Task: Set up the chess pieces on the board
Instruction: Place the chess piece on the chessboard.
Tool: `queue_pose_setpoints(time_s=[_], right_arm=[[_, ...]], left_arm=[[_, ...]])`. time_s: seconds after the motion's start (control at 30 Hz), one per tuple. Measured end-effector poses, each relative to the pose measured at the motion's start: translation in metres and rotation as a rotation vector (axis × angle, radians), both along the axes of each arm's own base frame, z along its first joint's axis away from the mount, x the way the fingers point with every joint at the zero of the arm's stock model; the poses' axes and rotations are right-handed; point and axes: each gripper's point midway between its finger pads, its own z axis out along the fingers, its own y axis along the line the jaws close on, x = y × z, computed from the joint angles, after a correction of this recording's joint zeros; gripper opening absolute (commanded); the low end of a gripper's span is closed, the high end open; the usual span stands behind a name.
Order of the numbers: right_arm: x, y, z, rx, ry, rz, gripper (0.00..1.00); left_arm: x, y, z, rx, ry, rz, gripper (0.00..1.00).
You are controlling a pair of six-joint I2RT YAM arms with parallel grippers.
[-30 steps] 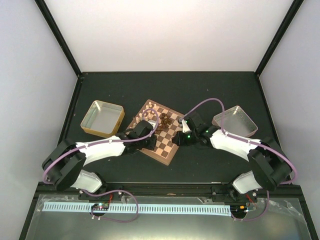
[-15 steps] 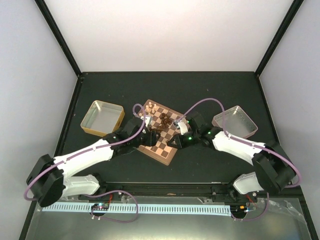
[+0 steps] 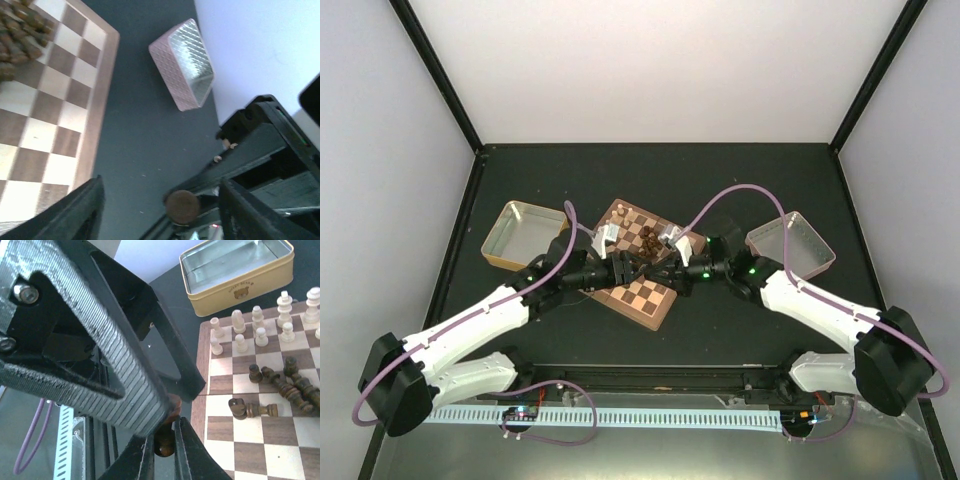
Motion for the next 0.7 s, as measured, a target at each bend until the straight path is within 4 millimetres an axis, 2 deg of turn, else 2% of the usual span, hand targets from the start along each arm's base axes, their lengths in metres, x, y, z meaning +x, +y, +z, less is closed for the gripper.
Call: queue_pose_setpoints(time_s=[0.2, 0.4, 0.5, 0.6, 0.67, 0.7], right_arm=[[0.003, 0.001, 0.004, -0.004, -0.060, 0.006, 0.04], [0.006, 0.001, 0.009, 0.006, -0.076, -0.011, 0.05], [0.008, -0.001, 0.013, 0.012, -0.083, -0.028, 0.07], [0.010, -0.002, 0.017, 0.019, -0.087, -0.043, 0.24], [0.010, -0.004, 0.021, 0.035, -0.074, -0.070, 0.42], [0.010, -0.006, 0.024, 0.051, -0.058, -0.093, 0.47]], left_arm=[[-0.006, -0.008, 0.012, -0.085, 0.033, -0.037, 0.41], [-0.006, -0.011, 0.015, -0.143, 0.068, -0.039, 0.15], [-0.002, -0.011, 0.017, -0.160, 0.075, -0.027, 0.08], [-0.001, -0.012, 0.021, -0.174, 0.068, -0.027, 0.06], [-0.001, -0.014, 0.026, -0.190, 0.054, -0.039, 0.06], [-0.002, -0.015, 0.029, -0.201, 0.046, -0.044, 0.06]])
